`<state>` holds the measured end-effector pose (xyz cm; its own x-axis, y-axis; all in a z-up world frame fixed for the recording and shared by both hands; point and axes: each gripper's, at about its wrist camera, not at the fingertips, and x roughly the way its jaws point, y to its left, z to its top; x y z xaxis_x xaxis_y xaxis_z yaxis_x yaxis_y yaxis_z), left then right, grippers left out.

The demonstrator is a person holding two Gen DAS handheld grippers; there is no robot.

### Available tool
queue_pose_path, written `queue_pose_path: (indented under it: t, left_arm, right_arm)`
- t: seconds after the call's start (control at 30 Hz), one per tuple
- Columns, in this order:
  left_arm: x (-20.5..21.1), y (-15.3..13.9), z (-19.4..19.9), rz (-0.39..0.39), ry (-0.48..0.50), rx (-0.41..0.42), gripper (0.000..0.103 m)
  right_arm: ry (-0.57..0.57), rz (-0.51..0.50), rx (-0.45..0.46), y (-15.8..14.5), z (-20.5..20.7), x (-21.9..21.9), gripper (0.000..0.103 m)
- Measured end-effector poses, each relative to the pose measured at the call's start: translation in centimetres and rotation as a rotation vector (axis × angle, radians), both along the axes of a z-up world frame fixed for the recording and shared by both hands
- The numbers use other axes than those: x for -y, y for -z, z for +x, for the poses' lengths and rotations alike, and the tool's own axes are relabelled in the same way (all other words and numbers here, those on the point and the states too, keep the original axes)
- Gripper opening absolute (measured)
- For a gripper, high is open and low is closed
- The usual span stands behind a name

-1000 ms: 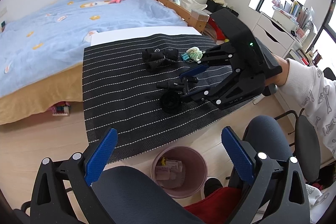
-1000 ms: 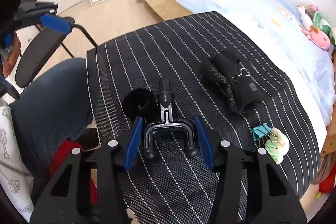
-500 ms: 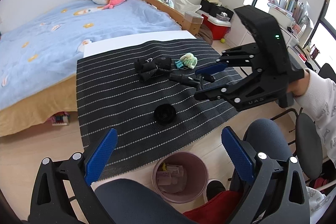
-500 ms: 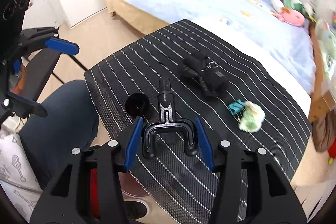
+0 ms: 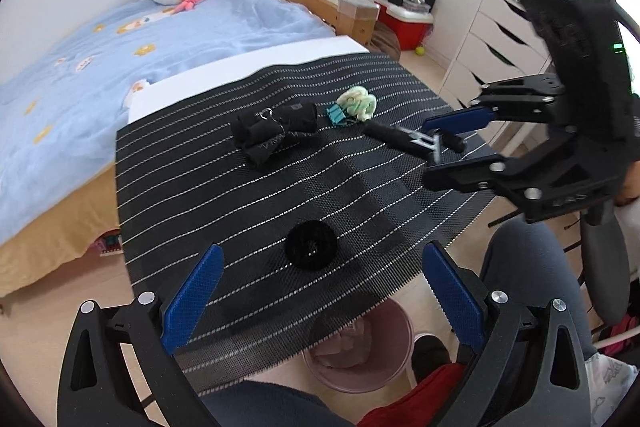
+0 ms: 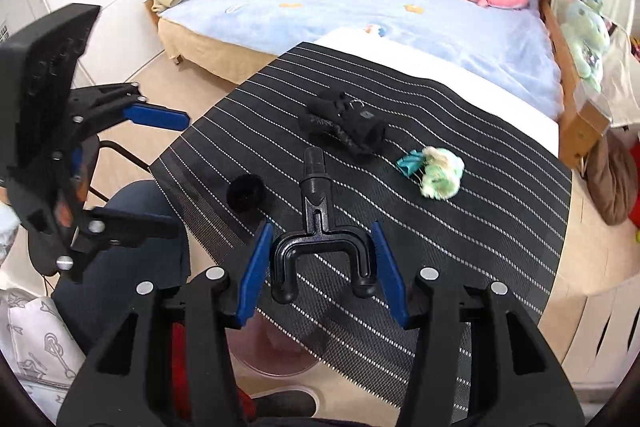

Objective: Collect trash
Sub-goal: 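Grasp the black round rubber cup with the left gripper while the right holds the hook holder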

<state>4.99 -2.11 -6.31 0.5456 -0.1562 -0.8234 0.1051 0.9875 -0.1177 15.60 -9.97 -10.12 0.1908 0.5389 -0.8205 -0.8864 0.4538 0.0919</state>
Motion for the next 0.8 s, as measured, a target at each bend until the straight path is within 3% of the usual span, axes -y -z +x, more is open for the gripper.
queue_pose_path:
  t: [0.37, 0.43, 0.57, 0.7, 0.8]
  left_arm:
    - [0.0, 3.3, 2.6, 0.021, 0.0, -0.085, 0.093]
    - [-0.1, 3.8, 2.8, 0.014, 0.003, -0.098, 0.075]
    - [-0.1, 4.5, 3.0, 0.015, 0.002, -0.11, 0.061]
    - [0.1, 4.6, 3.0, 0.014, 0.006, -0.116, 0.036]
    - [-0.1, 4.6, 2.9, 0.008, 0.004, -0.112, 0.032]
  right_arm:
    - [0.046, 0.024, -0.012, 0.0, 0.1, 1.4, 0.051]
    - [0.048, 0.023, -0.014, 0.2, 0.1, 1.5, 0.051]
    - [0.057, 0.03, -0.019, 0.3, 0.0, 1.8, 0.051]
    - [0.067, 0.038, -0.023, 0.4, 0.0, 2.0, 0.051]
    - [0.072, 0.044, -0.023, 0.4, -0.1, 2.1, 0.051]
